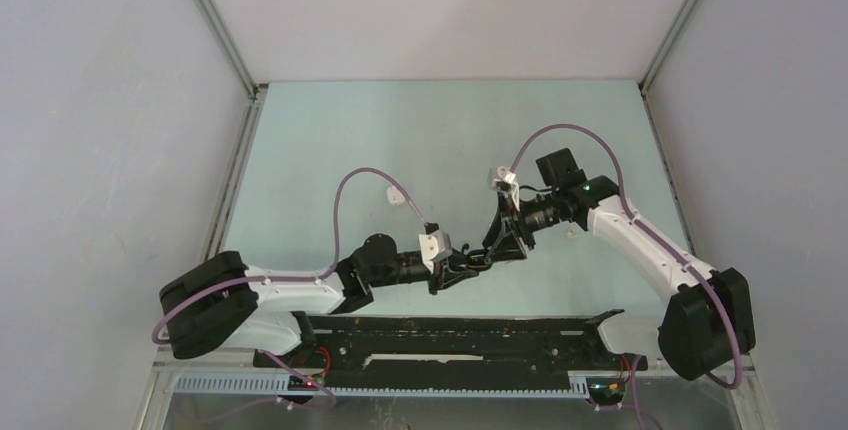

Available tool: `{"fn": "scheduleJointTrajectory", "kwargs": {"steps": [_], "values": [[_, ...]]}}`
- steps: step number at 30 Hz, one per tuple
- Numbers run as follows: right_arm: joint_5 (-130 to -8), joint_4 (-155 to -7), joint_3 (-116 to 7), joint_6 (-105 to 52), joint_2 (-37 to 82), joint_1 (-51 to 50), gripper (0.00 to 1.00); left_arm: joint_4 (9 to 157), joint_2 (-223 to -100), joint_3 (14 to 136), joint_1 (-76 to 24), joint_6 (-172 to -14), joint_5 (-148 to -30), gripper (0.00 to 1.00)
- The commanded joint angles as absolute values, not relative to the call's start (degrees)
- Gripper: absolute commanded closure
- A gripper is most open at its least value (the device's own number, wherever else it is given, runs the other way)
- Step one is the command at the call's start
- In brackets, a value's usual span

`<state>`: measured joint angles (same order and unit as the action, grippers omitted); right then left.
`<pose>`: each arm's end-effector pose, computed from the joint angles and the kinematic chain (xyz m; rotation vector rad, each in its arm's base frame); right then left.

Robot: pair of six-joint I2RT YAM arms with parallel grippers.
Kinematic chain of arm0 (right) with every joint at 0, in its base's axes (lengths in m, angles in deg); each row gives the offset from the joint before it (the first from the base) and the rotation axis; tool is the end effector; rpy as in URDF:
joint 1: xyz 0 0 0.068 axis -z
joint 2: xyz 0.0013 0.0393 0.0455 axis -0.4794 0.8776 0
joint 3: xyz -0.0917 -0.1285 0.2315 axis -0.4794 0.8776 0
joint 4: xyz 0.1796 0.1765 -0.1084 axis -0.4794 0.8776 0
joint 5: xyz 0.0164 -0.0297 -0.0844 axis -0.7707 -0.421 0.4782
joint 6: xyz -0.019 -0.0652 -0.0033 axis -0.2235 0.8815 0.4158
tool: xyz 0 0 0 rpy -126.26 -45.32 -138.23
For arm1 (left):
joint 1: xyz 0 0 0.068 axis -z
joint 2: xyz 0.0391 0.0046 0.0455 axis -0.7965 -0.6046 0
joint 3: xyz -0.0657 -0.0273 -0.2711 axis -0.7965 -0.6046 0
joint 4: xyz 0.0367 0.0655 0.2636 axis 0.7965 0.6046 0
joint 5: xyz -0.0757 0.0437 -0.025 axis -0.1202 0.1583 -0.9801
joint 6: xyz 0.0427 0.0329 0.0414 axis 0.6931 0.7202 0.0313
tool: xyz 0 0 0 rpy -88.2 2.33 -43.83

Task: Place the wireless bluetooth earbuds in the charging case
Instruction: Open the charging case, then pick up the earbud from the center of the board.

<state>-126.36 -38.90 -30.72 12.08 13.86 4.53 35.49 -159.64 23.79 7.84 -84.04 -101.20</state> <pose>0.2038 0.1452 0.2521 -1.3626 1.8315 1.3875 0.1173 -0.2469 0.1996 1.0835 1.3637 -1.1233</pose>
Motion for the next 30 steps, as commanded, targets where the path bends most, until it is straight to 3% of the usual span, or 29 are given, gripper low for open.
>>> {"fn": "scheduleJointTrajectory", "kwargs": {"steps": [1,14,23,30], "values": [[-133.48,-39.23,-34.60,9.76,15.90,7.74,0.47,30.31,-160.73,23.29,8.68,-82.65,-103.81,1.00],[-139.02,-37.18,-35.75,9.45,15.37,15.46,0.45,26.76,-161.45,21.06,8.66,-87.14,-99.36,1.00],[-112.09,-50.54,-33.29,-4.01,19.61,14.51,0.66,26.42,-150.26,12.19,8.71,-90.65,-91.32,1.00],[-104.83,-50.58,-35.74,-4.65,26.68,8.25,0.72,26.24,-145.35,6.87,8.98,-92.99,-88.49,1.00]]}}
